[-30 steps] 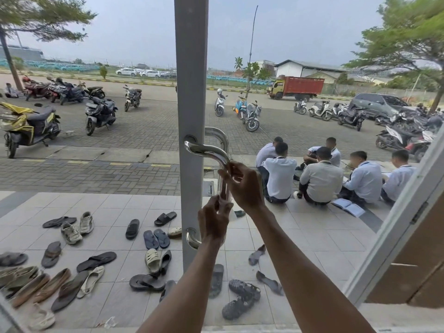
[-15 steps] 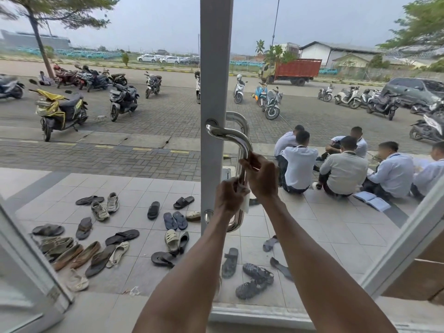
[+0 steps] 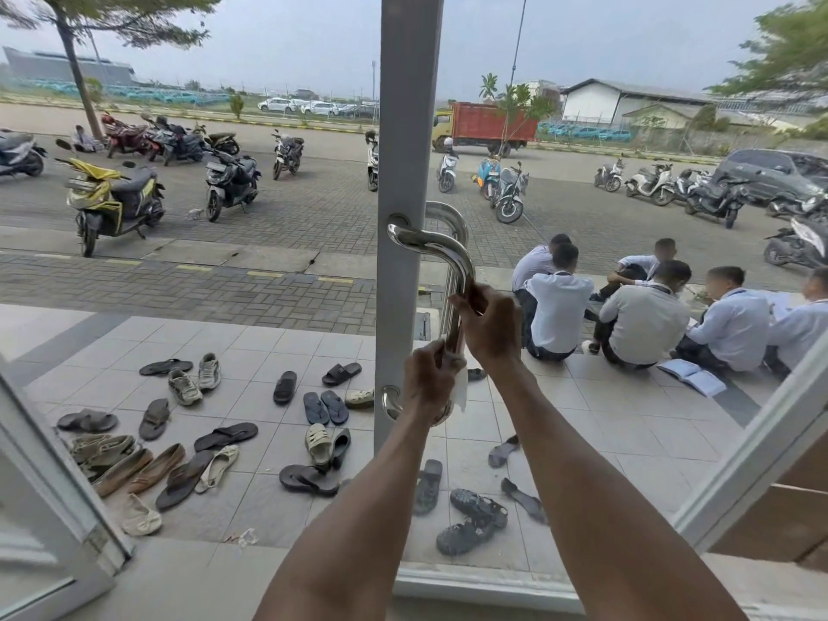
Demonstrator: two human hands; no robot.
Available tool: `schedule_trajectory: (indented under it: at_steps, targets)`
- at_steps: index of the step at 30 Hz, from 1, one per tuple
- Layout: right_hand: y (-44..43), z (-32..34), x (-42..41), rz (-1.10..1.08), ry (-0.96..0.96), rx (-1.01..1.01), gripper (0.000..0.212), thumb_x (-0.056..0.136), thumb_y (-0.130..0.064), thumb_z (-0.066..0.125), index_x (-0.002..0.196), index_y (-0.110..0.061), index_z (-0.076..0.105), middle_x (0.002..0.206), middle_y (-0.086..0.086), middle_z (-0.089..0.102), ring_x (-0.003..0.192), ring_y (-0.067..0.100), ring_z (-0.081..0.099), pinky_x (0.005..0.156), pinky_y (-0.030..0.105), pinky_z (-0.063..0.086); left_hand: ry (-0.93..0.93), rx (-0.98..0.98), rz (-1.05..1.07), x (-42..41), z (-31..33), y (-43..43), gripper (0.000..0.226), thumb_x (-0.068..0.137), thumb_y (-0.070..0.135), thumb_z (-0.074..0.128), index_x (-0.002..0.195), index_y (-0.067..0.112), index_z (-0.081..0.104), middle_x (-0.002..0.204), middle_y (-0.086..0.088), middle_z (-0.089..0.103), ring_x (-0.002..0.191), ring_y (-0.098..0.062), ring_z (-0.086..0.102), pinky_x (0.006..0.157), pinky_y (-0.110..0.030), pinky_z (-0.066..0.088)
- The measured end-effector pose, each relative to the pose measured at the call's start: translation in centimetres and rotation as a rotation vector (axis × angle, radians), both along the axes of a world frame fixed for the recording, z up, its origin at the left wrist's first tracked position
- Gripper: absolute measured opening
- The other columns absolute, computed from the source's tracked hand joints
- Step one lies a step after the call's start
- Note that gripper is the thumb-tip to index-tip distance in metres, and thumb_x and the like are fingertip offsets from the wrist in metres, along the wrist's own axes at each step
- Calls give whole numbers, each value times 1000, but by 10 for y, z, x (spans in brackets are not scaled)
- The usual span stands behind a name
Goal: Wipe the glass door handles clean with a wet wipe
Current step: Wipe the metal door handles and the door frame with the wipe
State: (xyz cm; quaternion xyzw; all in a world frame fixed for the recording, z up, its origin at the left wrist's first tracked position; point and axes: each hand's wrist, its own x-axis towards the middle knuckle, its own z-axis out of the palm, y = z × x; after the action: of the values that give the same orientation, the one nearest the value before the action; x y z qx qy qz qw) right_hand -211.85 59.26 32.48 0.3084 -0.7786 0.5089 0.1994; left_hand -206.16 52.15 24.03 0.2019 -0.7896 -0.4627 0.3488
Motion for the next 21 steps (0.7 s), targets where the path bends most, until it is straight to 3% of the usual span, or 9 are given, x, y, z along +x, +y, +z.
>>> schedule_trajectory:
  at_steps: [5,10,14,15,17,21]
  targets:
    - [2,0,3,-1,-10,11,21,84,-32,70,93,-14,73,88,3,75,84,20,70,80,39,53,137,-43,-24,-4,21,-3,8,83,10,70,91,8,70,80,-3,73,75,-22,69,67,-34,55]
    - [1,-5,3,-8,6,3,22,83,-34,71,91,-13,73,84,1,75,79,19,69,76,39,53,-18,-18,31,-1,-25,2,6,81,13,74,85,11,70,76,1,70,67,-9,58,56,-8,37]
    - [1,-6,1,15,-1,-10,21,84,-33,71,94,-15,73,85,0,75,80,15,70,76,39,54,-191,77,-38,-1,-50,1,12,85,-1,61,79,6,68,69,-3,64,65,-13,56,63,-28,52]
    - [1,-6,1,21,-2,-11,21,84,-33,71,94,-15,72,85,0,75,80,15,70,76,39,54,-204,63,-47,0,-48,-1,10,86,1,62,83,5,70,73,-3,67,68,-14,58,64,-25,52]
    - [1,-5,1,22,-4,-10,21,84,-34,71,93,-15,72,84,-1,75,78,13,70,76,37,55,-166,35,-66,-1,-35,-6,6,83,8,69,88,7,73,78,-2,71,72,-14,62,66,-22,51]
    - [1,-7,2,1,11,-7,21,84,-35,70,93,-16,72,85,-2,75,80,12,70,76,33,54,-14,-10,-89,-5,-6,-13,19,77,18,80,92,10,72,81,-2,74,79,-19,72,75,-36,59]
